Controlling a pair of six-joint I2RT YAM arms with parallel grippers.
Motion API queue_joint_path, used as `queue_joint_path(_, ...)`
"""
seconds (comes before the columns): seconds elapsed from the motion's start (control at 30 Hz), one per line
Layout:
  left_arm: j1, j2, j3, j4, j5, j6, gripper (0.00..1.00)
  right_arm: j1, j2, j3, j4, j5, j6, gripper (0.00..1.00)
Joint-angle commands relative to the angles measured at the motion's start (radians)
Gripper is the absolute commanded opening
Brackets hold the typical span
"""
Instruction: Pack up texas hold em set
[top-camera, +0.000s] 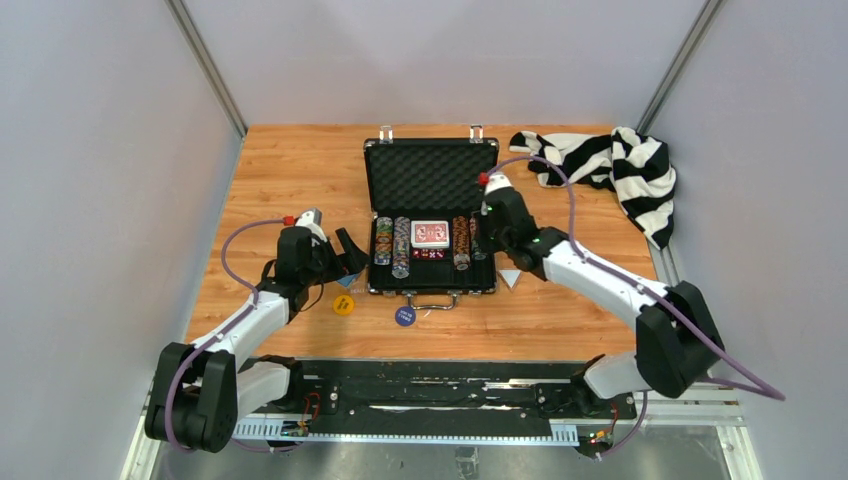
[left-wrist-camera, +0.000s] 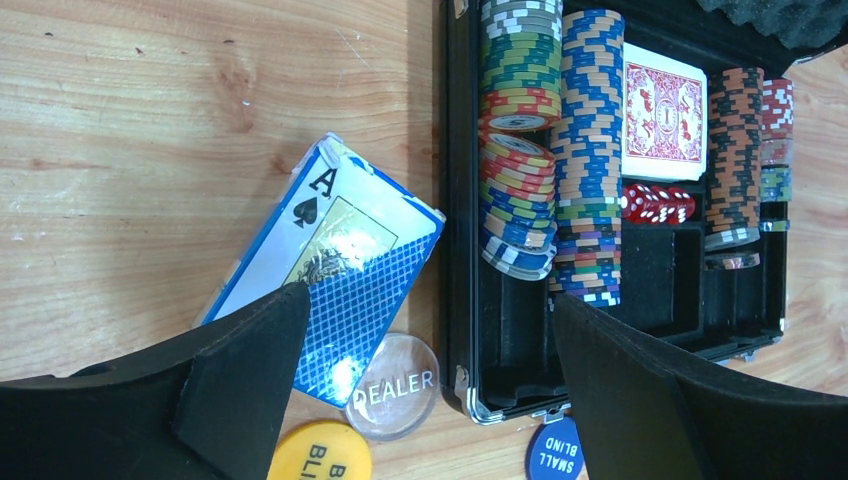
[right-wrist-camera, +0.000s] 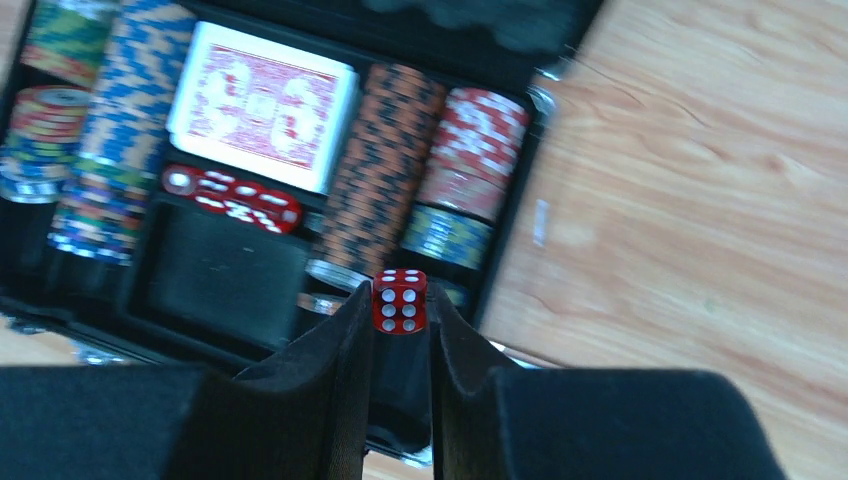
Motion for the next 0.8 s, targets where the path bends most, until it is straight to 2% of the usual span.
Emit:
queue_joint_path(0.0,-0.005,-0.013,-0.008,0.029,0.016,-0.008,0.96,0.116,0.113,0.126,-0.054,0.056,0.010,0.16)
queue_joint_path(0.37,-0.005,-0.039,-0.018,0.028,0.005,-0.014,0.96,0.201,0.356,0.295,-0.084,0.074,0.018,0.17)
queue_joint_path(0.77,-0.005,-0.034,-0.019,0.028,0.012,-0.016,0.96,0.205,0.432,0.308,-0.092,0.088,0.019,0.17)
